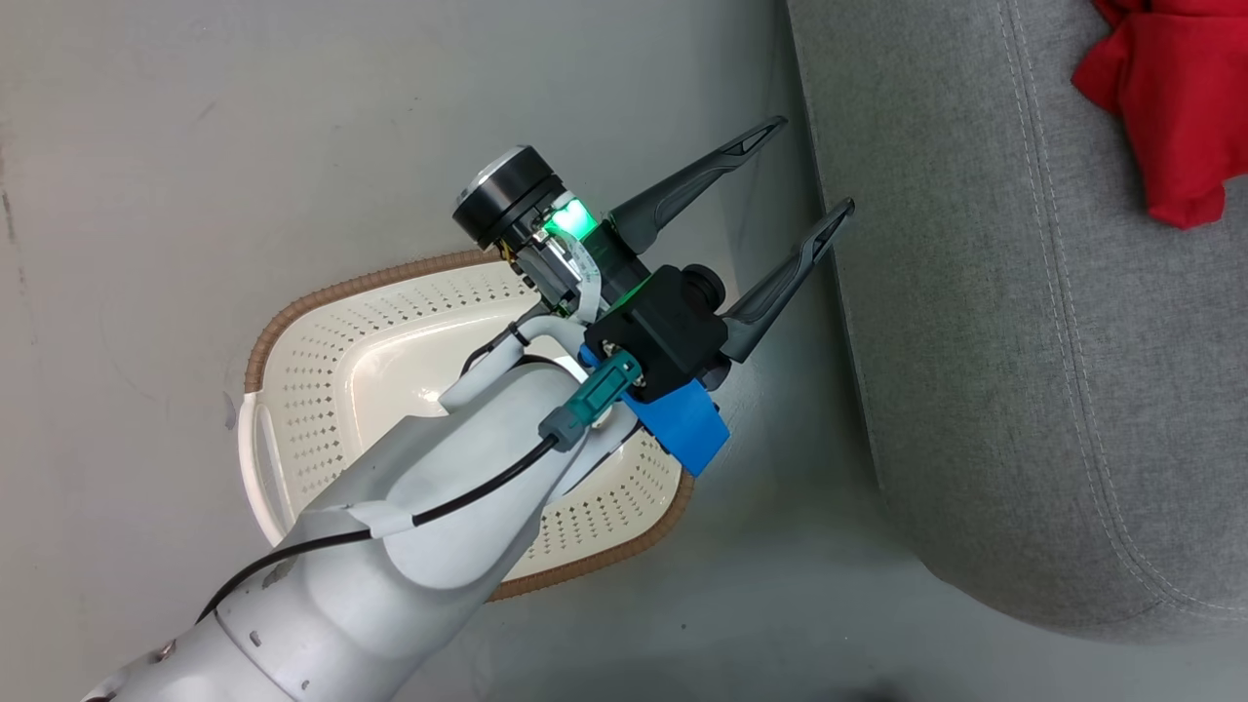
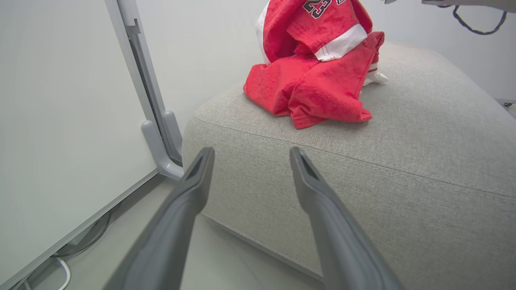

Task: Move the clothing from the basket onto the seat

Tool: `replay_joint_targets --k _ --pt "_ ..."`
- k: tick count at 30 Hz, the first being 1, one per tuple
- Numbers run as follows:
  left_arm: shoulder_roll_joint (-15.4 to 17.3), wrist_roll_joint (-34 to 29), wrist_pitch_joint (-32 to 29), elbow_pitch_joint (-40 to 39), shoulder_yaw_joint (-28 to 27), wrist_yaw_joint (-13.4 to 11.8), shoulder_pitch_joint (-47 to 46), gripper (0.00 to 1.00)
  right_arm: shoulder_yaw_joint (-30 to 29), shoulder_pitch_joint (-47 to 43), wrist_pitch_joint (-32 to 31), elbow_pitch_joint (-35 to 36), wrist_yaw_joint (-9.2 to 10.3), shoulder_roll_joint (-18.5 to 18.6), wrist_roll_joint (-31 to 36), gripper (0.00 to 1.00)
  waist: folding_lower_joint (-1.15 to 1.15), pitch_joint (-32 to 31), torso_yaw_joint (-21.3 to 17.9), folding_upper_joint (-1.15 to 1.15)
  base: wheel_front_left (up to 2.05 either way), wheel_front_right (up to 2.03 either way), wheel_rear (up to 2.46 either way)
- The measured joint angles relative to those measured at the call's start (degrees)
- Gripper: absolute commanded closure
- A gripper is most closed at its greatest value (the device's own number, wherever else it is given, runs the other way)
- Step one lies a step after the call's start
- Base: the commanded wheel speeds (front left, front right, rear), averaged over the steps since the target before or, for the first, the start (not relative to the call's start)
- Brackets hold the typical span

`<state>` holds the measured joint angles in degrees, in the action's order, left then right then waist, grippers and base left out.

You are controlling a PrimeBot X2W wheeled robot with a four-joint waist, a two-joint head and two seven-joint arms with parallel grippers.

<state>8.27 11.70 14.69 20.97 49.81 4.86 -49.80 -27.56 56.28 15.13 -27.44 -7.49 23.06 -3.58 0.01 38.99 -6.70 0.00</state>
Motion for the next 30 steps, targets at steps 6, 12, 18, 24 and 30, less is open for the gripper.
replay_joint_targets --k 6,12,18,24,30 --pt "-0.12 0.37 0.11 0.43 -0.03 -0.04 -0.27 0.0 -0.97 -3.64 0.0 -3.98 0.0 -2.32 -0.56 1.0 0.0 -0.18 0.21 0.0 0.0 0.0 0.0" --pt "-0.01 0.51 0.15 0.71 -0.22 -0.3 -0.27 0.0 -1.62 -6.43 0.0 -6.43 0.0 -4.49 -1.03 1.0 0.0 -1.21 0.23 0.0 0.0 0.0 0.0" --pt "-0.04 0.98 0.29 0.93 -0.53 -0.76 0.14 0.0 -1.45 -9.43 0.0 -5.83 0.0 -5.92 -0.82 0.0 0.0 -3.5 0.54 0.0 0.0 0.0 0.0" --pt "-0.48 1.85 0.3 0.0 -1.69 -1.81 2.6 0.0 -0.49 -17.24 0.0 -1.16 0.0 -8.24 -0.79 0.0 -0.01 -8.03 0.92 0.0 0.0 0.0 0.0" --pt "-0.09 3.48 0.31 -0.87 -4.88 -3.07 7.24 0.0 3.96 -24.93 0.0 6.11 0.0 -10.82 -0.14 0.0 -0.01 -12.81 1.14 0.0 0.0 0.0 0.0"
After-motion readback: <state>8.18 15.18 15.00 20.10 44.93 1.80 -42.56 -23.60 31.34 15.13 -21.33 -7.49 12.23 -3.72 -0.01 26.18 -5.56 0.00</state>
